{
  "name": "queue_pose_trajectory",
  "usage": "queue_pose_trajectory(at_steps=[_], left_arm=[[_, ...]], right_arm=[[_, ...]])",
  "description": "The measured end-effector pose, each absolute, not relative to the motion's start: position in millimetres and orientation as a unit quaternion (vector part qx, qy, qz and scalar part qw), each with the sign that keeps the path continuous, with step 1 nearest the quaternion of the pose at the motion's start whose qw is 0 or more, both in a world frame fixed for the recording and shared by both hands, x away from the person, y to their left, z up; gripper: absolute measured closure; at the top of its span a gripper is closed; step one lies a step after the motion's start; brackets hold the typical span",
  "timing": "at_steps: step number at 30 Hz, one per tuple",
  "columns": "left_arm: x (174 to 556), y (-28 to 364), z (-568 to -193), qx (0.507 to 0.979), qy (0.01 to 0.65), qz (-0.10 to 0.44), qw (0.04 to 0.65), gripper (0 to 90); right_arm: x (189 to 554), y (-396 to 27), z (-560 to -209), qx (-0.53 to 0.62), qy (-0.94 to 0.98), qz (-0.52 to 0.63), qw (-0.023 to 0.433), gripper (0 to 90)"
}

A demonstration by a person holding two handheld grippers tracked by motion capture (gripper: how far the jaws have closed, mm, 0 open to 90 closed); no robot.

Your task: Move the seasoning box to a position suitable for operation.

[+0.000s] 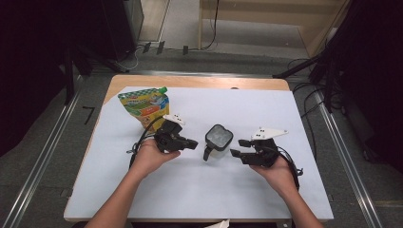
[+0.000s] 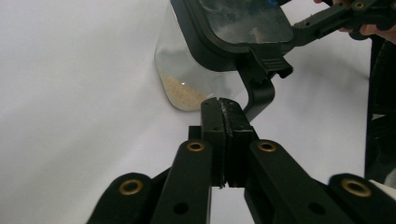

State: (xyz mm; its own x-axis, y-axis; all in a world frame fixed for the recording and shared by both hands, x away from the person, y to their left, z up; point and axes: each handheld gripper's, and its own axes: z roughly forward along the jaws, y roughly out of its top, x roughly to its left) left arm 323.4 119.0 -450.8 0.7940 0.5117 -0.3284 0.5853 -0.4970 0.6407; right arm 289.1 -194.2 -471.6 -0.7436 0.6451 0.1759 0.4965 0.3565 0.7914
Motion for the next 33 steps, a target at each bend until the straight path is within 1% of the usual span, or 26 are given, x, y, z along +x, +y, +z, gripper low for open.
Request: queue_pose_trajectory(at_steps=[1,2,3,6,9,15,23,33], left_arm=[[324.2,116.6,-453.1,0.864,0.316,-0.050,0.388,90.0],[324.7,114.1,-455.3,0.865,0.313,-0.056,0.388,90.0],[324.5,111.5,-457.5,0.866,0.311,-0.059,0.386,90.0],[321.8,104.2,-462.2,0.875,0.300,-0.054,0.376,90.0],[319.7,99.7,-465.8,0.875,0.297,-0.053,0.380,90.0],[317.4,94.2,-467.7,0.872,0.298,-0.049,0.384,90.0],[309.3,86.1,-467.3,0.876,0.289,-0.048,0.384,90.0],[300.5,72.1,-467.5,0.869,0.278,-0.071,0.403,90.0]], right_arm=[[289.2,-193.7,-471.6,0.351,0.819,0.447,0.078,59.5],[290.0,-191.7,-472.3,0.355,0.817,0.449,0.075,59.9],[290.0,-189.5,-472.9,0.360,0.815,0.448,0.077,63.5],[290.2,-183.8,-474.0,0.355,0.819,0.441,0.088,76.6],[287.7,-181.1,-472.7,0.349,0.826,0.431,0.100,89.2],[290.3,-183.3,-471.8,0.357,0.818,0.443,0.086,90.0],[291.8,-181.6,-472.5,0.360,0.820,0.436,0.086,90.0],[296.0,-184.3,-472.7,0.379,0.813,0.432,0.087,90.0]])
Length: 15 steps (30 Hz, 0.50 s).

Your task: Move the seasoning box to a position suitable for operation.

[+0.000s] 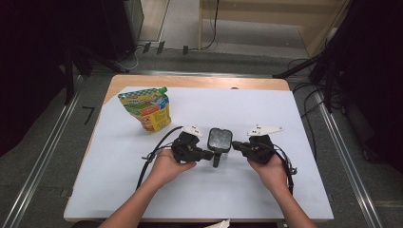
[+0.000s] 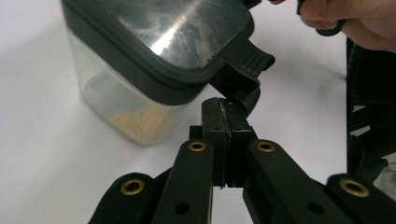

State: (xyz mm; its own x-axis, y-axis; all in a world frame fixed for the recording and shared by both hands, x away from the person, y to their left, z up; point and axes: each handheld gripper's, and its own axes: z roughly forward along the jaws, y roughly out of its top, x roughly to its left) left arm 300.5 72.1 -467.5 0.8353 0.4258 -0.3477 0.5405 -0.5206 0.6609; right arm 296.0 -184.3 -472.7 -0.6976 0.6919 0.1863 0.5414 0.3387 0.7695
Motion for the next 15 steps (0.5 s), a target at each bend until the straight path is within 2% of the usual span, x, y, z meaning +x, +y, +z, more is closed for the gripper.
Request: queue_pose_trajectory(at_steps=[11,15], left_arm=[[287.4,47.2,-470.3,0.875,0.252,-0.085,0.405,90.0],[288.2,49.6,-466.7,0.875,0.254,-0.094,0.401,90.0]], right_arm=[[298.1,-187.6,-473.6,0.397,0.810,0.423,0.081,90.0],[294.3,-192.4,-470.8,0.399,0.810,0.422,0.082,90.0]])
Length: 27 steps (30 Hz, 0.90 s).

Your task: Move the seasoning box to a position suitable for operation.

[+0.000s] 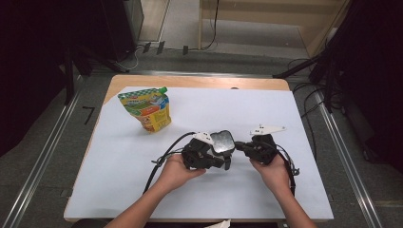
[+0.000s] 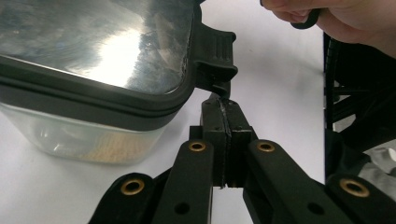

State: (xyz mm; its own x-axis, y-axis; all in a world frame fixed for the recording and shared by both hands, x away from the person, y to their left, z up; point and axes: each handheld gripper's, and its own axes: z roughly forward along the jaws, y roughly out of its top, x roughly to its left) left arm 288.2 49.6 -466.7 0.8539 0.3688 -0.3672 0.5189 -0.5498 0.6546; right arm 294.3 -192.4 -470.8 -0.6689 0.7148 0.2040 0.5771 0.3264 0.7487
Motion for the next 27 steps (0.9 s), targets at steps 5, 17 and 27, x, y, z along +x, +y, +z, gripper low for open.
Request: queue_pose_trajectory(at_steps=[5,17,27], left_arm=[[289.8,63.4,-452.9,0.871,0.265,-0.090,0.404,84.8],[306.3,102.4,-437.0,0.865,0.288,-0.066,0.406,62.2],[313.5,114.1,-437.9,0.855,0.309,-0.055,0.413,43.8]], right_arm=[[281.1,-197.1,-461.7,0.399,0.807,0.429,0.078,90.0],[240.1,-190.2,-449.6,0.378,0.814,0.436,0.062,90.0],[232.7,-166.6,-457.8,0.346,0.833,0.429,0.045,90.0]])
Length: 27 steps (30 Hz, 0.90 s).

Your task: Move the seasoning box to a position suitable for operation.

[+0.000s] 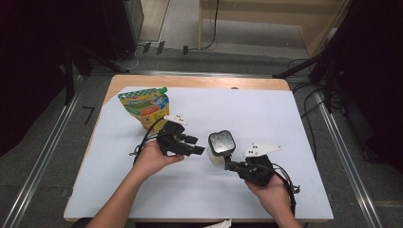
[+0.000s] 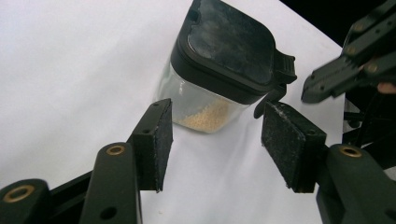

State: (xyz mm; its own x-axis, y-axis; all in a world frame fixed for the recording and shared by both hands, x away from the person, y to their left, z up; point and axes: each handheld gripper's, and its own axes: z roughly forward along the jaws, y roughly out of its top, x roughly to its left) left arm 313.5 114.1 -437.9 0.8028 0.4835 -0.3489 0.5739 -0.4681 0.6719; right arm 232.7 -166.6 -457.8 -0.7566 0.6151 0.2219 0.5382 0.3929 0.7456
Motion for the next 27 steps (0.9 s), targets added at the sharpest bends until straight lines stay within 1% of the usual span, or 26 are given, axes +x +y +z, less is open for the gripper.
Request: queue_pose_trajectory(at_steps=[2,9,21,27], left_arm=[[313.5,114.8,-438.5,0.855,0.308,-0.051,0.414,42.3],[314.3,117.3,-441.0,0.854,0.310,-0.051,0.415,41.5],[313.5,115.3,-443.4,0.858,0.304,-0.044,0.411,41.6],[314.2,113.1,-445.1,0.862,0.300,-0.038,0.407,41.6]], right_arm=[[232.8,-160.6,-461.5,0.340,0.837,0.426,0.044,90.0],[236.1,-146.4,-475.5,0.336,0.849,0.407,0.042,90.0],[241.9,-153.9,-478.2,0.341,0.846,0.407,0.045,90.0],[243.9,-164.3,-477.7,0.355,0.842,0.403,0.046,90.0]])
